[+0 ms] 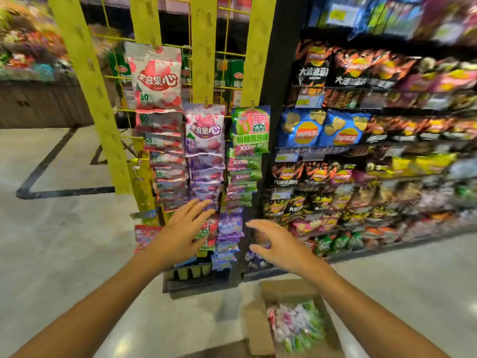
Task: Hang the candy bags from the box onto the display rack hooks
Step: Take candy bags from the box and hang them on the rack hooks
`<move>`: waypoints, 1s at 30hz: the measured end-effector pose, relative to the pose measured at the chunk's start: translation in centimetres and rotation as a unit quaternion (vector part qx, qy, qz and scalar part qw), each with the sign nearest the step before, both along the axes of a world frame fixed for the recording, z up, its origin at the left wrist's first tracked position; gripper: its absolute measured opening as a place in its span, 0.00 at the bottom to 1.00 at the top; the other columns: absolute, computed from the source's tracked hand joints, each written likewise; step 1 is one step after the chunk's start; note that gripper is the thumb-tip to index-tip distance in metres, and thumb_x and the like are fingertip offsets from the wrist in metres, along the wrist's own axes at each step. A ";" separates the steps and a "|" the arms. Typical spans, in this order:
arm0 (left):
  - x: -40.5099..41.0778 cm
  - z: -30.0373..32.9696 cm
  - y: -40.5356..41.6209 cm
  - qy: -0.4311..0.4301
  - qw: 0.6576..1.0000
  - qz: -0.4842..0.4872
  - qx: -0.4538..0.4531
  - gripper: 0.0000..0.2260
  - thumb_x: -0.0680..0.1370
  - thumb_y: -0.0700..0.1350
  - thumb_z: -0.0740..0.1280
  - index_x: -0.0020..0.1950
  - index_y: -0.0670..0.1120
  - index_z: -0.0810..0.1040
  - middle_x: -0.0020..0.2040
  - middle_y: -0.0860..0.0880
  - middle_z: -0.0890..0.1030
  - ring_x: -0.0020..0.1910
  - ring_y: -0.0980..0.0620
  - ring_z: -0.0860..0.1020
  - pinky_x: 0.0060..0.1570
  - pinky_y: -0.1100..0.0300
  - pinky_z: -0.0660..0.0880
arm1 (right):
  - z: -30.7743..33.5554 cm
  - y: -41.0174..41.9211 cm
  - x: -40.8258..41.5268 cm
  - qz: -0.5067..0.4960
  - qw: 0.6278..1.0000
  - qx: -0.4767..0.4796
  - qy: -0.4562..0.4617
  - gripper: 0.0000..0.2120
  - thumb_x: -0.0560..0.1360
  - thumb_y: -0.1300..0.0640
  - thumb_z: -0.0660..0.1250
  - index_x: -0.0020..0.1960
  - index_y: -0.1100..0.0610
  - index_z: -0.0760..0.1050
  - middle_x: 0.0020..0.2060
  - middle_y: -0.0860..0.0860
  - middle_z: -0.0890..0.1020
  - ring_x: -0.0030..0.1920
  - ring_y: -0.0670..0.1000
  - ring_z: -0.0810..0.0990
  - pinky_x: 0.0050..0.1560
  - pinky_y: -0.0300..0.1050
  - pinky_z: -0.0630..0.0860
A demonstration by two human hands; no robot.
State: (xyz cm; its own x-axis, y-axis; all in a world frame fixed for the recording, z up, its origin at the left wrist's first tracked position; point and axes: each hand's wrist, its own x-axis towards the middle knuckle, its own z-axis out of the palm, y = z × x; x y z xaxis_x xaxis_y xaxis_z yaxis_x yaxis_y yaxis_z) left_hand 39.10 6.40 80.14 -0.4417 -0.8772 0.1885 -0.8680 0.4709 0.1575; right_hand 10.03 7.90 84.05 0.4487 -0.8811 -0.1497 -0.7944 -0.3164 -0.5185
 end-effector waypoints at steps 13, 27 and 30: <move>-16.7 -13.4 4.2 -0.078 0.982 -0.083 0.150 0.30 0.79 0.58 0.64 0.79 0.50 0.61 0.81 0.47 0.57 0.79 0.39 0.55 0.76 0.41 0.57 | -12.7 3.5 -19.6 -0.078 0.980 0.151 0.099 0.25 0.80 0.49 0.67 0.75 0.50 0.68 0.74 0.51 0.71 0.72 0.54 0.71 0.71 0.51 0.70; -42.7 -26.4 2.2 -0.043 0.963 -0.054 0.259 0.22 0.73 0.57 0.62 0.63 0.47 0.74 0.61 0.45 0.78 0.58 0.43 0.78 0.62 0.54 0.66 | -27.4 -0.1 -48.6 -0.175 0.924 0.336 0.057 0.19 0.81 0.59 0.67 0.71 0.60 0.72 0.69 0.57 0.75 0.70 0.55 0.73 0.61 0.28 0.67; -43.5 -27.2 2.2 -0.024 0.961 0.004 0.274 0.24 0.68 0.54 0.69 0.63 0.49 0.78 0.61 0.47 0.82 0.59 0.46 0.78 0.57 0.55 0.77 | -30.2 -0.8 -49.9 -0.162 0.919 0.355 0.057 0.22 0.82 0.56 0.65 0.74 0.59 0.67 0.71 0.56 0.73 0.71 0.53 0.73 0.64 0.33 0.67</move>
State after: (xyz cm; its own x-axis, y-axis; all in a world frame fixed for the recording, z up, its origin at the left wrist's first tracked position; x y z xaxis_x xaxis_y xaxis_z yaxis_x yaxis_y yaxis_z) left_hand -4.38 8.65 52.97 -0.4313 -0.8423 -0.3233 -0.8835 0.3219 0.3402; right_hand -39.83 7.10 53.80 0.1264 -0.6271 -0.7686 -0.8487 0.3328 -0.4111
